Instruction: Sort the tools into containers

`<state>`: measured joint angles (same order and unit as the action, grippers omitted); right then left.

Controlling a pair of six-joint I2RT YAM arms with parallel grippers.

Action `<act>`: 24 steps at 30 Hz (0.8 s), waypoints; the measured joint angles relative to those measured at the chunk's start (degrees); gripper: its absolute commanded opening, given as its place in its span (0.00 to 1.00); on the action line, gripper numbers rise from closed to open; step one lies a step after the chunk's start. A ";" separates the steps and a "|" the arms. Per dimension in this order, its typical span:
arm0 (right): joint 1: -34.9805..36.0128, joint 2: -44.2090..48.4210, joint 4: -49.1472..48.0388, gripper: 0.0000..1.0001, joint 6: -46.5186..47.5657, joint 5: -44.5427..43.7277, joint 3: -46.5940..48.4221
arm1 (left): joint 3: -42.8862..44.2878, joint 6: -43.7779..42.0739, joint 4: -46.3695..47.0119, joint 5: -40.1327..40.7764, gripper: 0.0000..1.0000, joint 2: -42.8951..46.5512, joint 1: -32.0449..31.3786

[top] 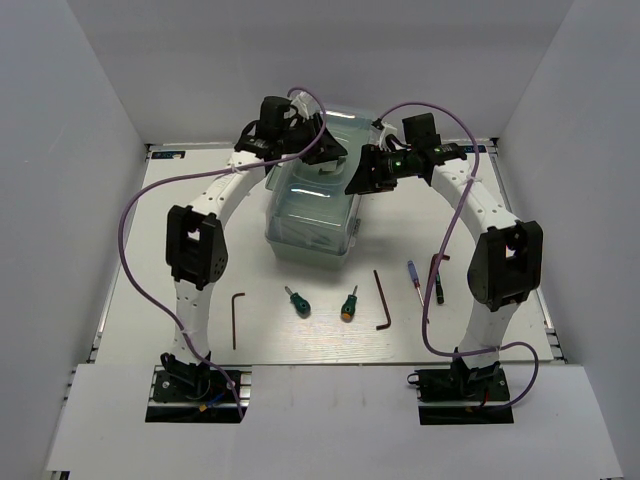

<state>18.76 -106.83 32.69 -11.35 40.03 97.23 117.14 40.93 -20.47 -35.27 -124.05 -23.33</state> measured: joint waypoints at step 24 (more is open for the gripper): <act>-0.09 -1.55 4.44 0.62 0.20 -1.97 5.51 | -7.93 8.17 13.64 -6.84 0.45 1.22 2.23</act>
<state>18.68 -108.38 37.12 -11.16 38.06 102.74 109.21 49.10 -6.83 -42.11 -122.83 -21.10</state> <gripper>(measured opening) 0.622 0.450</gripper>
